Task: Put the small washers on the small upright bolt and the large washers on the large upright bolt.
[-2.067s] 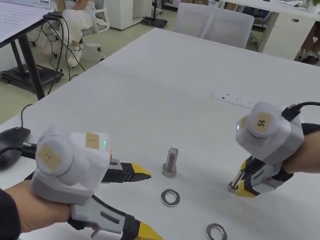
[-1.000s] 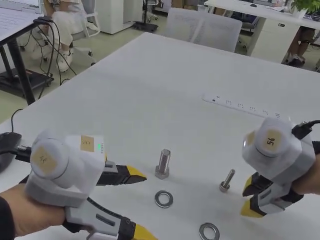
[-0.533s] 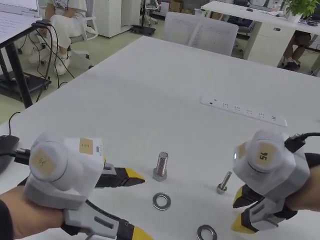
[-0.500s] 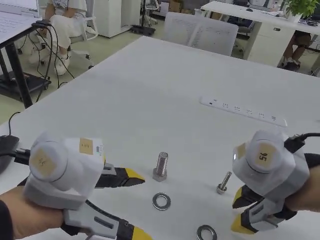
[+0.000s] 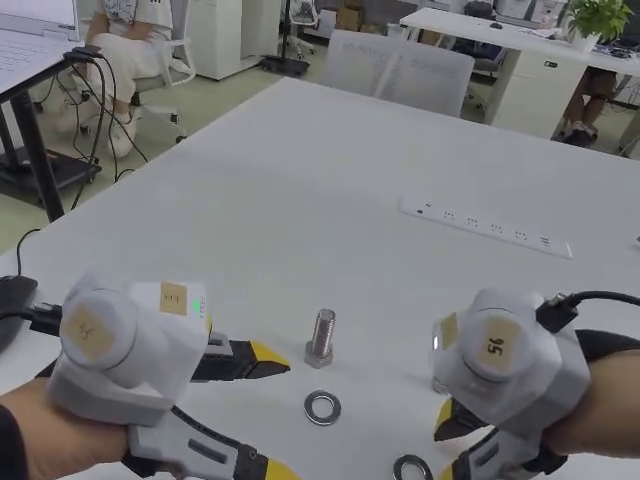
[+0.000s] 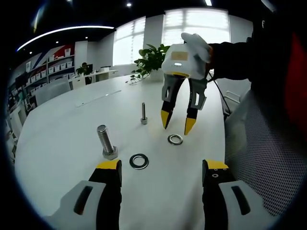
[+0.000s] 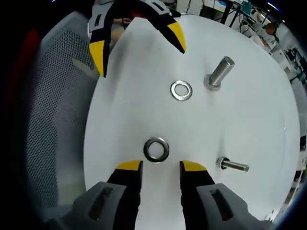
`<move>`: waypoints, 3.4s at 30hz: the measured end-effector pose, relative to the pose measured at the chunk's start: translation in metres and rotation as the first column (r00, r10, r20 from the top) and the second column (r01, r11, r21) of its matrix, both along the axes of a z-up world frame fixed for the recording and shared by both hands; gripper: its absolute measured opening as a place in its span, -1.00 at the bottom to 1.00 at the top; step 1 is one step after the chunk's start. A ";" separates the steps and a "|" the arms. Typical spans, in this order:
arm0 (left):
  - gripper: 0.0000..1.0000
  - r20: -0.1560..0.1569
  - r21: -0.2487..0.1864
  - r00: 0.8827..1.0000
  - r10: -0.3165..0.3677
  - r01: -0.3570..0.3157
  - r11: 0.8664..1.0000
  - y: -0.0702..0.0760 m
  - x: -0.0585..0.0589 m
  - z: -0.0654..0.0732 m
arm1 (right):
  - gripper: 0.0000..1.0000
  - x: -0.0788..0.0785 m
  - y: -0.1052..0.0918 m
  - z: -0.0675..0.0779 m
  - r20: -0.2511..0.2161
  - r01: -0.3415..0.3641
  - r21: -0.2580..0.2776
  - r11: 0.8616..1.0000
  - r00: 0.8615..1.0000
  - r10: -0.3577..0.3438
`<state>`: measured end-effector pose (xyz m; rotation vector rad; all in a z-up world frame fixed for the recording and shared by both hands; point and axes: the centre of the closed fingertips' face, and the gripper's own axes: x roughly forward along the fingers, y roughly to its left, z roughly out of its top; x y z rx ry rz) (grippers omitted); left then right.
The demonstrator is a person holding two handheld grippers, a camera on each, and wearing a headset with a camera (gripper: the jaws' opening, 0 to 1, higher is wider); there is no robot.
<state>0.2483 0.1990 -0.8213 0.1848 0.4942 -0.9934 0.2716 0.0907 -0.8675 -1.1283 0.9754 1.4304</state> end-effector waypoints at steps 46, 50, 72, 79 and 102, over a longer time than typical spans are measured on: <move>0.34 0.023 -0.018 1.000 0.012 -0.012 1.000 0.003 0.005 0.007 | -0.26 -0.006 0.015 -0.009 0.005 -0.118 -0.057 0.991 0.993 0.118; 0.33 0.021 -0.016 1.000 0.011 -0.010 1.000 0.003 0.005 0.006 | -0.35 -0.005 0.014 -0.009 0.006 -0.118 -0.060 0.991 0.993 0.119; 0.33 0.020 -0.018 1.000 0.007 -0.007 1.000 0.001 0.002 0.006 | -0.50 -0.008 0.014 -0.009 0.018 -0.107 -0.066 0.992 0.994 0.109; 0.32 0.020 -0.020 1.000 0.007 -0.006 1.000 0.000 0.000 0.007 | -0.51 -0.008 0.015 -0.009 0.018 -0.099 -0.077 0.992 0.995 0.100; 0.33 0.030 -0.024 0.999 0.020 -0.020 1.000 0.005 0.006 0.010 | -0.52 -0.005 0.016 -0.008 0.015 -0.088 -0.074 0.993 0.996 0.089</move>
